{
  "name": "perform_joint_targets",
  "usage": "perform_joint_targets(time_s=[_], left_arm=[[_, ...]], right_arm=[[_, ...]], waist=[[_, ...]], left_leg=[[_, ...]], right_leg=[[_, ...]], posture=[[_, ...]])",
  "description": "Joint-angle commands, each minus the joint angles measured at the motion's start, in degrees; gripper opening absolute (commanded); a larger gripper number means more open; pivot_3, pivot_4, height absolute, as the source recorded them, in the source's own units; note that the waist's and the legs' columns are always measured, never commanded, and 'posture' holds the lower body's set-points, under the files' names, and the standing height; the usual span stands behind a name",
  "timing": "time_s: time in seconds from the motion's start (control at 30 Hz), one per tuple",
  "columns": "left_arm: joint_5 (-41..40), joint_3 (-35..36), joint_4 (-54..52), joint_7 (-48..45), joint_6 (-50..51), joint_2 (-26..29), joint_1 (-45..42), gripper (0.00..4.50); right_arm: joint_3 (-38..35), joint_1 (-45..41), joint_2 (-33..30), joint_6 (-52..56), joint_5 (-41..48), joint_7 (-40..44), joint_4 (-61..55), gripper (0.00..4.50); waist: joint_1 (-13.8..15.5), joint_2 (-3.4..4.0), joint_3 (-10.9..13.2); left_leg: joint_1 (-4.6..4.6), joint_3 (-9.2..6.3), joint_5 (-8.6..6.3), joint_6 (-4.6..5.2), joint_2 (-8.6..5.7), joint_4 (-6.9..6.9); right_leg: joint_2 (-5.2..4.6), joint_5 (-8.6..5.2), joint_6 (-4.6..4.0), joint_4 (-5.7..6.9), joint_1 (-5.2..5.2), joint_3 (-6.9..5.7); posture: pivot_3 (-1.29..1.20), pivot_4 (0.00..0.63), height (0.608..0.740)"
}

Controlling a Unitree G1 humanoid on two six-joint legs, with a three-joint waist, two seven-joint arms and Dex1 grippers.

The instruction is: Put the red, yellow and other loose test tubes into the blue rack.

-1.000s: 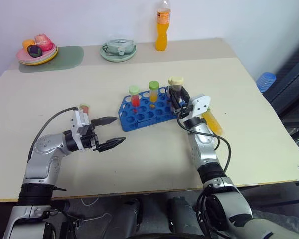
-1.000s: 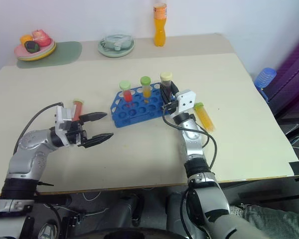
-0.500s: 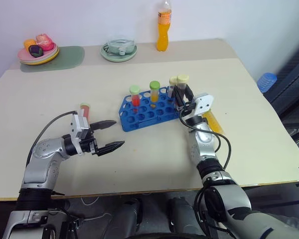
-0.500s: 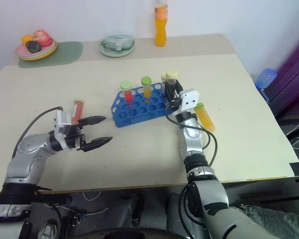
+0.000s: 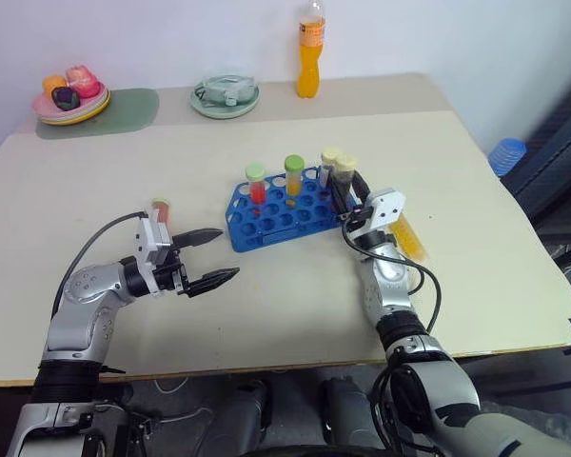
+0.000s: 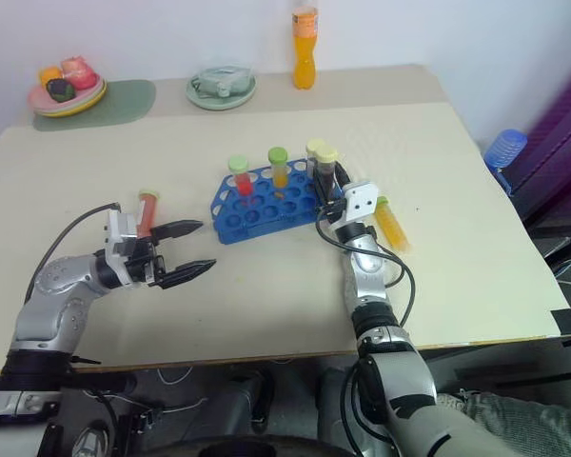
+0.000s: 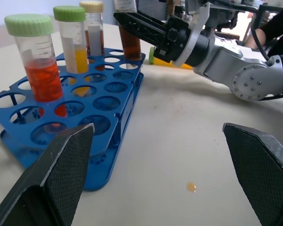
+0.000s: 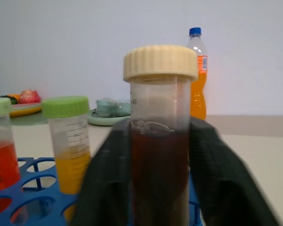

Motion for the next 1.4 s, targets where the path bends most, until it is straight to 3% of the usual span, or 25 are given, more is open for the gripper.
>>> perform_joint_targets(time_s=[0.03, 0.07, 0.1, 0.3, 0.43, 0.6, 0.7, 0.8, 0.9, 1.03, 1.23, 1.4], left_arm=[[-0.9, 0.7, -2.1, -0.1, -0.7, -0.2, 0.0, 4.5], [-1.0, 0.7, -2.1, -0.1, -0.7, -0.2, 0.1, 4.5], [-1.0, 0.7, -2.2, 0.0, -0.7, -0.3, 0.1, 4.5], [-0.7, 0.4, -2.2, 0.4, -0.6, -1.0, 0.0, 4.5], [-0.4, 0.0, -1.2, 0.1, -1.3, -1.7, -0.3, 4.5], [0.0, -0.7, 0.0, -0.4, -2.0, -2.6, -0.7, 4.5], [0.2, -1.1, 1.0, -0.9, -2.6, -3.0, -1.1, 4.5], [0.3, -1.3, 2.0, -1.6, -3.0, -3.2, -1.7, 4.5], [0.4, -1.8, 3.0, -2.2, -3.1, -3.7, -2.8, 4.5], [0.8, -2.3, 4.1, -2.8, -3.2, -3.9, -4.1, 4.5], [0.5, -2.4, 2.9, -2.1, -2.5, -3.9, -3.9, 4.5], [0.2, -1.9, 1.0, -1.4, -1.8, -3.4, -2.4, 4.5]], right_arm=[[0.6, -0.4, 0.4, -3.3, -1.9, -1.7, 0.1, 3.68], [0.7, -0.4, 0.1, -3.8, -3.0, -2.7, -0.1, 4.23], [1.0, -0.3, -0.4, -3.9, -3.8, -3.0, -0.5, 4.47], [2.3, 2.3, -4.3, -0.3, -5.4, -2.8, -9.5, 4.47], [3.0, 6.5, -8.3, 7.5, -5.2, -1.9, -22.4, 4.47], [2.5, 15.0, -16.1, 32.4, -5.0, -2.3, -49.9, 4.47], [1.0, 18.2, -23.3, 56.4, 2.8, 0.3, -65.6, 4.47], [-0.7, 17.2, -29.2, 73.3, 8.6, 1.8, -71.8, 4.47], [-2.3, 13.2, -33.8, 90.4, 14.1, 2.8, -70.6, 4.47], [-0.4, 5.8, -36.9, 102.5, 13.5, 2.0, -60.7, 4.47], [2.7, -2.1, -38.0, 103.6, 10.1, 3.5, -44.2, 4.47], [5.2, -6.0, -39.9, 105.0, 9.2, 6.9, -37.8, 4.47]], waist=[[-0.1, 0.0, 0.0], [-0.2, 0.0, 0.0], [-0.3, 0.0, 0.0], [-0.6, 0.01, 0.0], [-0.7, 0.01, 0.0], [-0.4, 0.01, 0.0], [0.1, 0.01, 0.0], [0.6, 0.0, 0.0], [0.9, -0.01, 0.0], [0.9, -0.01, 0.0], [0.7, -0.01, 0.0], [0.7, -0.01, 0.0]], left_leg=[[0.0, 0.0, 0.0, 0.0, 0.02, -0.02], [0.0, 0.0, 0.02, -0.04, 0.04, -0.03], [0.0, 0.0, 0.05, -0.08, 0.05, -0.03], [0.0, 0.0, 0.09, -0.15, 0.04, -0.03], [-0.01, -0.01, 0.09, -0.16, 0.05, -0.04], [-0.03, -0.01, 0.07, -0.11, 0.05, -0.03], [-0.06, -0.01, -0.09, 0.15, 0.05, -0.03], [-0.07, 0.01, -0.11, 0.19, 0.08, 0.0], [-0.09, 0.01, -0.13, 0.22, 0.1, 0.03], [-0.11, 0.03, -0.15, 0.26, 0.1, 0.06], [-0.13, 0.07, -0.15, 0.28, 0.11, 0.03], [-0.14, 0.11, -0.16, 0.29, 0.1, 0.04]], right_leg=[[0.02, 0.01, -0.02, 0.01, -0.01, 0.0], [0.04, 0.01, -0.03, 0.01, -0.02, 0.0], [0.04, 0.02, -0.04, 0.01, -0.02, 0.0], [0.04, 0.03, -0.06, 0.01, -0.02, 0.0], [0.04, 0.03, -0.06, 0.03, -0.04, 0.01], [0.02, 0.02, -0.06, 0.03, -0.07, 0.08], [0.0, 0.02, -0.08, 0.03, -0.12, 0.08], [-0.04, 0.03, -0.12, 0.0, -0.08, 0.07], [-0.06, 0.03, -0.13, -0.08, -0.03, 0.03], [-0.1, 0.04, -0.14, -0.12, -0.01, -0.01], [-0.1, 0.04, -0.14, -0.13, -0.04, -0.01], [-0.11, 0.05, -0.13, -0.13, -0.05, -0.01]], posture=[[0.0, 0.15, 0.74], [0.0, 0.15, 0.74], [0.0, 0.15, 0.74], [0.0, 0.15, 0.74], [0.0, 0.15, 0.74], [0.0, 0.15, 0.74], [0.0, 0.15, 0.74], [0.0, 0.15, 0.74], [0.0, 0.15, 0.74], [0.0, 0.15, 0.74], [0.0, 0.15, 0.74], [0.0, 0.15, 0.74]])
